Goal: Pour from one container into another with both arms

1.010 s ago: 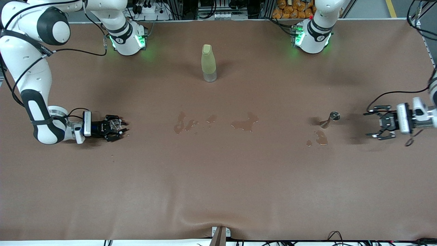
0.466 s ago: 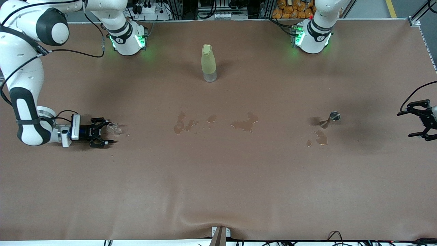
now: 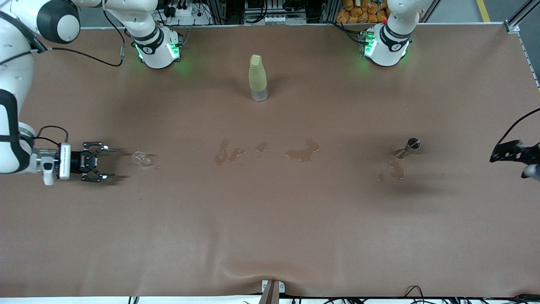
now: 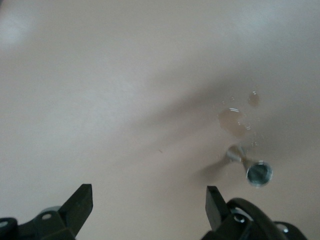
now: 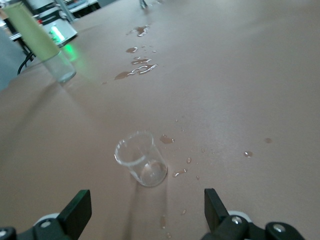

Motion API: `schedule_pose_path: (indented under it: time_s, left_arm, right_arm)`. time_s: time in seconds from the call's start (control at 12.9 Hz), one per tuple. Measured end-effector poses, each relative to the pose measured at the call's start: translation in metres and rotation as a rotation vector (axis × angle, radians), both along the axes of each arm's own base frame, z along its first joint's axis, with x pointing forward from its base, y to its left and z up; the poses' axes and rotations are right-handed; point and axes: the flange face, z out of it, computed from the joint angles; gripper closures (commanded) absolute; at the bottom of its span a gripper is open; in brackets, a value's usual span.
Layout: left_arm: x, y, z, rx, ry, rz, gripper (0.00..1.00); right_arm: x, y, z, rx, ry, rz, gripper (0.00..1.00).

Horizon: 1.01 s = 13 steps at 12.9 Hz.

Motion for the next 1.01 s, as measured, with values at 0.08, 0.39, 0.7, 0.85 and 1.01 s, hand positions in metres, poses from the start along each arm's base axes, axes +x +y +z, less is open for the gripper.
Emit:
schedule_pose_path:
  time_s: [0.08, 0.39, 0.7, 0.85, 1.01]
  left_arm:
    - [0.004, -0.03, 0.006, 0.031, -0.013, 0.003, 0.0]
    - [-0.001, -0.06, 0.039, 0.049, -0.062, 0.031, 0.0]
    - [-0.009, -0.059, 0.057, 0.048, -0.092, 0.278, 0.0]
    - [-0.007, -0.064, 0.06, 0.031, -0.111, 0.347, 0.0]
    - [-0.005, -0.067, 0.063, 0.02, -0.131, 0.385, 0.0]
  right_arm:
    - [0.007, 0.003, 0.031, -0.068, 0.071, -0.041, 0.0]
    - [0.019, 0.032, 0.171, -0.336, 0.286, -0.25, 0.0]
    - [0.012, 0.069, 0.254, -0.541, 0.439, -0.477, 0.0]
    - [0.006, 0.087, 0.29, -0.638, 0.478, -0.586, 0.0]
    - [-0.001, 0.11, 0.324, -0.725, 0.507, -0.705, 0.0]
